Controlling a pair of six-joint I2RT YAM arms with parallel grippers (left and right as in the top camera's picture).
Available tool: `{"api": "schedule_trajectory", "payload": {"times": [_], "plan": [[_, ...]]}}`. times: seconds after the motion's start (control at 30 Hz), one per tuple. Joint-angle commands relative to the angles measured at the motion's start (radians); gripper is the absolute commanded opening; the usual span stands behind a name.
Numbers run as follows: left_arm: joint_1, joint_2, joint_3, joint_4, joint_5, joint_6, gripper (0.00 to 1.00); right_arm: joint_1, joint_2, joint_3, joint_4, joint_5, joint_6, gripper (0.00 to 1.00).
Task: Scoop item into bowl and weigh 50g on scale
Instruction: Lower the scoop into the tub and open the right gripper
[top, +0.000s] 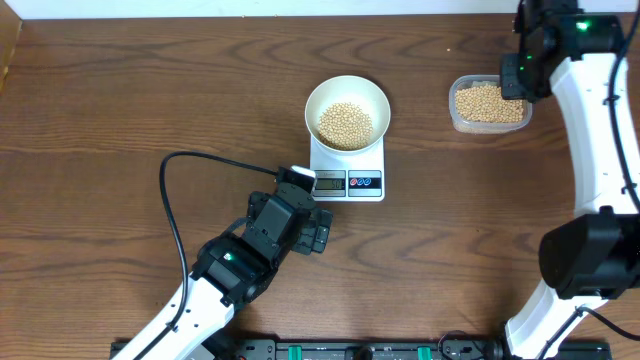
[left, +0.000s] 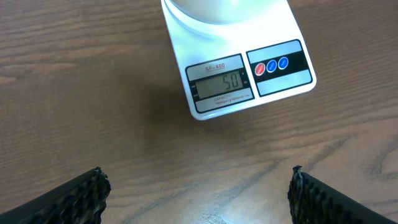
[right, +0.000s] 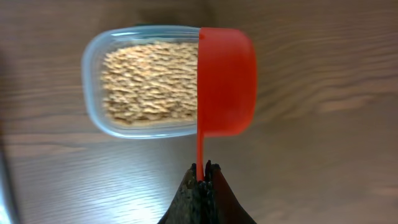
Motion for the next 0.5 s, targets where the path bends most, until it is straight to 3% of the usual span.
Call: {"api": "schedule_trajectory", "payload": {"times": [0.0, 0.1, 0.4, 0.47], "plan": [[-0.003, 0.0, 0.002, 0.0, -0.02, -0.002, 0.94, -0.081, -0.003, -0.018, 0.01, -0.285, 0.007, 0.01], [-0.003, 0.0, 0.002, 0.0, -0.02, -0.002, 0.94, -0.17, -0.003, -0.088, 0.065, -0.54, 0.014, 0.01], [-0.003, 0.0, 0.002, 0.0, -0.02, -0.002, 0.94, -0.314, -0.003, -0.42, 0.404, -0.945, 0.131, 0.02], [-0.003, 0.0, 0.002, 0.0, -0.02, -0.002, 0.94, -0.332, -0.003, -0.469, 0.452, -0.975, 0.146, 0.07]]}}
